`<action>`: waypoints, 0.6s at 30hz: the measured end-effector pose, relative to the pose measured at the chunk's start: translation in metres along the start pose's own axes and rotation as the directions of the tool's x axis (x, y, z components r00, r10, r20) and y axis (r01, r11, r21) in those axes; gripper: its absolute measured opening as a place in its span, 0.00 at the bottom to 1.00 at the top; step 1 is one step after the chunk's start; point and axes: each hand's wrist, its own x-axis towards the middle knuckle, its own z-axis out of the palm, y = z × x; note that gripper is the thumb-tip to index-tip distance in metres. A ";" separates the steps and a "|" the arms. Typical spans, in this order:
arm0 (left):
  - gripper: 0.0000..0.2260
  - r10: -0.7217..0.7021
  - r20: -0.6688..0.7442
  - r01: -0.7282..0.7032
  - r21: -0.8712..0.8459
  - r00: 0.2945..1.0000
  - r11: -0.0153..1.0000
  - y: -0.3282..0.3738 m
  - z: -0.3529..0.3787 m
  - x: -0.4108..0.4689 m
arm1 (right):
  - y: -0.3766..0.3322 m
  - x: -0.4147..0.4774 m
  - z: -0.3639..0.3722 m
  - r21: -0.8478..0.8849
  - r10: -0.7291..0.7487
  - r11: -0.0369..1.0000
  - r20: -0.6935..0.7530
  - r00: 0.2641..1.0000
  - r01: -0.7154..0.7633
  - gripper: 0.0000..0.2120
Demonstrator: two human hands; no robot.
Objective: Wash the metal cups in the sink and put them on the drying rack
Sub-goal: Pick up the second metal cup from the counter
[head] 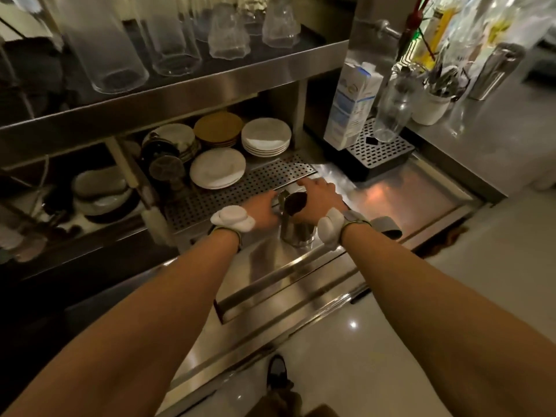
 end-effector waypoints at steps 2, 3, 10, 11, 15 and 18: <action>0.19 0.021 -0.010 -0.021 -0.016 1.000 1.000 0.001 0.003 0.010 | 0.009 0.013 0.005 0.026 0.028 0.999 0.050 0.998 -0.030 0.48; 0.20 0.026 -0.010 -0.026 -0.016 1.000 1.000 0.001 0.006 0.014 | 0.012 0.019 0.010 0.042 0.032 0.999 0.066 0.997 -0.035 0.50; 0.31 -0.077 0.052 0.083 -0.148 0.996 0.986 -0.008 0.025 0.028 | 0.007 0.043 0.030 -0.009 -0.043 0.999 0.112 0.993 0.044 0.35; 0.36 -0.088 0.057 0.097 -0.174 0.994 0.980 -0.008 0.026 0.025 | 0.004 0.043 0.028 -0.002 -0.055 0.998 0.119 0.991 0.055 0.34; 0.46 -0.198 0.013 0.193 -0.286 0.980 0.939 -0.019 0.024 0.001 | -0.020 0.038 0.018 0.124 -0.115 0.987 0.099 0.988 0.103 0.41; 0.46 -0.248 -0.171 0.148 -0.451 0.953 0.880 -0.026 0.019 -0.030 | -0.053 0.026 0.010 0.160 -0.162 0.976 0.065 0.985 0.150 0.41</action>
